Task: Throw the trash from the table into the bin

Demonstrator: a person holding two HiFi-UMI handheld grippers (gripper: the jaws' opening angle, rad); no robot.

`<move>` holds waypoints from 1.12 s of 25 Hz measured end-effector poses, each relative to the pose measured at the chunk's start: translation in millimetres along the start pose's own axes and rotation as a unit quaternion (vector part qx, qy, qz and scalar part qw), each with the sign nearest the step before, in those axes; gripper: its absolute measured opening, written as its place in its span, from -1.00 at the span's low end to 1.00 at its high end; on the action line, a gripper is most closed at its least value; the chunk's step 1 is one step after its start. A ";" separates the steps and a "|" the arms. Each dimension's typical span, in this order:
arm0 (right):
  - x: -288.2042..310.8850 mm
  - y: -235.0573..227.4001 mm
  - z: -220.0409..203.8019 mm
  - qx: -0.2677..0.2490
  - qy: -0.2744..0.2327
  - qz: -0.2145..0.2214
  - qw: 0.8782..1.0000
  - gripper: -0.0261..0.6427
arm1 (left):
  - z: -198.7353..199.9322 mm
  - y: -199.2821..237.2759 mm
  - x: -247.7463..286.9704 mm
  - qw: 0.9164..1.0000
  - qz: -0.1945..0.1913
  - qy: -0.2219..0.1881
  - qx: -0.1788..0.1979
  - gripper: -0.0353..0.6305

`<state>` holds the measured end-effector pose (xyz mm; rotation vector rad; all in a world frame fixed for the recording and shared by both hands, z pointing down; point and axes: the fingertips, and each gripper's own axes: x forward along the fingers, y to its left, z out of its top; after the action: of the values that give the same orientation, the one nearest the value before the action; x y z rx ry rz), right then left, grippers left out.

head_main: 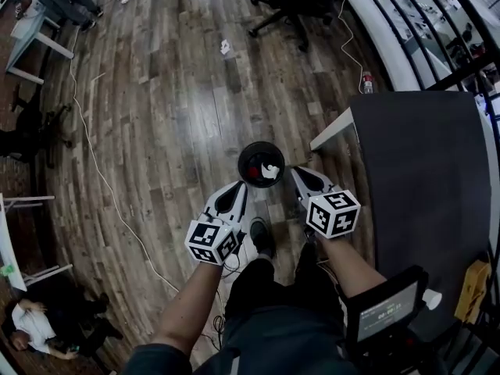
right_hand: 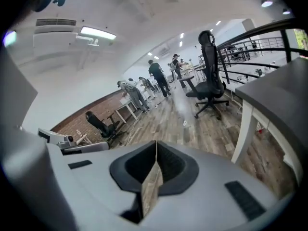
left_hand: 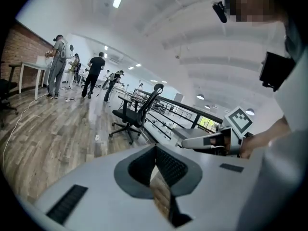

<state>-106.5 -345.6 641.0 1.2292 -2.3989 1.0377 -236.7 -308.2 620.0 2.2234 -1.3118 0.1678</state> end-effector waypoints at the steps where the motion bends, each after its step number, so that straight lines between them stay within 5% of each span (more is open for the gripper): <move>1: -7.2 8.2 12.4 -0.009 -0.008 0.007 1.000 -0.88 | 12.4 -5.8 -2.9 1.000 -0.004 -0.009 0.003 -0.87; 8: -68.2 59.6 71.8 -0.053 -0.054 0.045 0.996 -0.89 | 68.9 -67.4 -21.1 0.998 -0.056 -0.033 0.004 -0.87; 17: -144.6 101.8 144.7 -0.098 -0.119 0.083 0.985 -0.89 | 160.5 -118.3 -63.7 0.993 -0.007 -0.111 0.048 -0.87; 28: -197.4 127.4 180.7 -0.127 -0.161 0.106 0.973 -0.90 | 208.0 -167.5 -106.5 0.982 0.016 -0.166 0.090 -0.87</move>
<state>-69.1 -301.8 350.3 1.1417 -2.8543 0.5879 -185.0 -270.0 339.8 2.4630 -1.5602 -0.0813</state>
